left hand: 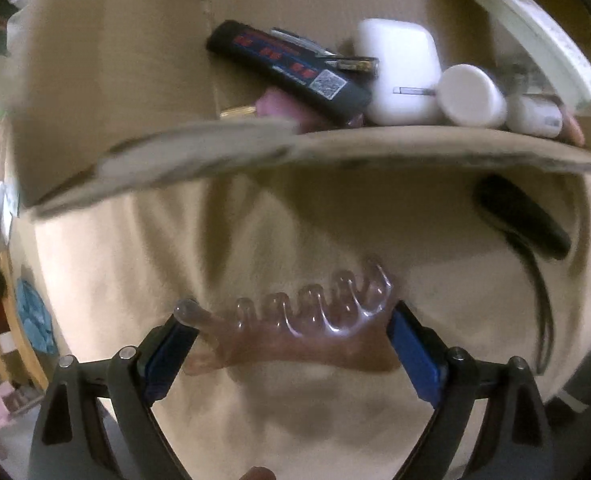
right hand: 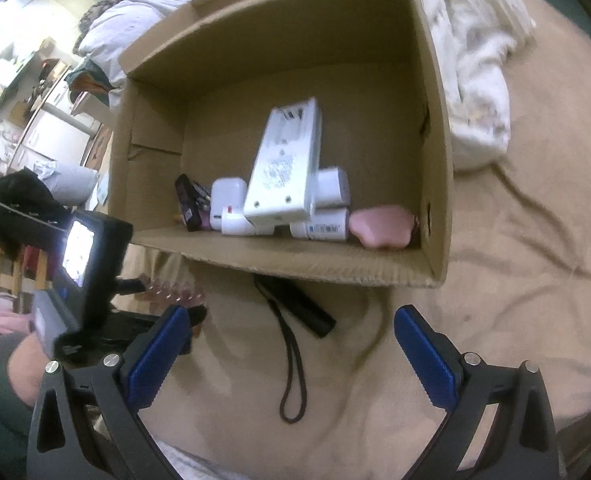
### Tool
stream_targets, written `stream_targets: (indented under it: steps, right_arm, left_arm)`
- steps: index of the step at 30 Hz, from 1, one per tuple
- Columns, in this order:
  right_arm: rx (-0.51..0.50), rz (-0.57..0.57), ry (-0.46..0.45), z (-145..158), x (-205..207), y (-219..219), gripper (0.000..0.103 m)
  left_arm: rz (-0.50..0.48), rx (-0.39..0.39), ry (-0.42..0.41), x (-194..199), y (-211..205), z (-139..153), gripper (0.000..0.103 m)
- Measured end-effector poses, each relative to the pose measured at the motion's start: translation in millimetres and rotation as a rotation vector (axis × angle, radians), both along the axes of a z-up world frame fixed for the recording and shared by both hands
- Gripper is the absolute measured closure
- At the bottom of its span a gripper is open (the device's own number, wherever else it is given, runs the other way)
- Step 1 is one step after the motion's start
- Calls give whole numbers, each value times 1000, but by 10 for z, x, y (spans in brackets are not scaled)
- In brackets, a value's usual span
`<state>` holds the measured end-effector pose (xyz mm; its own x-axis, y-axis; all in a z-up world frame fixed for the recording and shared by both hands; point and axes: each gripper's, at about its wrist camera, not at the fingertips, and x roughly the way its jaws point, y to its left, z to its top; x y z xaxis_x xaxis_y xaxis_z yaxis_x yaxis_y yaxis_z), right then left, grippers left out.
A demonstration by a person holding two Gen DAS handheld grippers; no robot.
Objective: Organize rigid objects
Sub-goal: 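Lift the comb with the left tool while the right tool reaches the black flashlight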
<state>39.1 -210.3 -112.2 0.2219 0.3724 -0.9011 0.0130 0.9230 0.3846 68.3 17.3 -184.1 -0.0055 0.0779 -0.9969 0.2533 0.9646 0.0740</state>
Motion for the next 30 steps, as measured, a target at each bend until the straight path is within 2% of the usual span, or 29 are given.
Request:
stream_targets:
  steps: [4, 6, 8, 10, 12, 15, 20, 25, 28, 30]
  right_arm:
    - [154, -117, 171, -376, -17, -130, 0]
    - [223, -226, 253, -579, -36, -190, 0]
    - [236, -345, 285, -691, -66, -212, 0]
    - [191, -446, 300, -742, -86, -152, 0]
    - [96, -519, 295, -739, -80, -34, 0]
    - [-1, -574, 264, -712, -33, 210, 0]
    - [-135, -568, 226, -730, 108, 593, 0]
    - [-195, -562, 132, -661, 153, 730, 0]
    - [-247, -507, 115, -652, 87, 756, 0]
    - [-318, -497, 140, -697, 11, 774, 0]
  left_arm:
    - [-28, 19, -20, -26, -54, -7, 6]
    - [-3, -12, -11, -9, -17, -32, 7]
    - [-2, -21, -10, -37, 4, -53, 7]
    - [1, -17, -13, 11, 33, -51, 7]
    - [6, -10, -20, 126, -59, -65, 7]
    - [13, -13, -26, 195, -98, -53, 7]
    - [21, -17, -38, 108, -141, -70, 7]
    - [35, -24, -38, 70, -124, -16, 7]
    - [40, -33, -32, 63, -93, -2, 7]
    - [42, -30, -31, 66, -91, 2, 7]
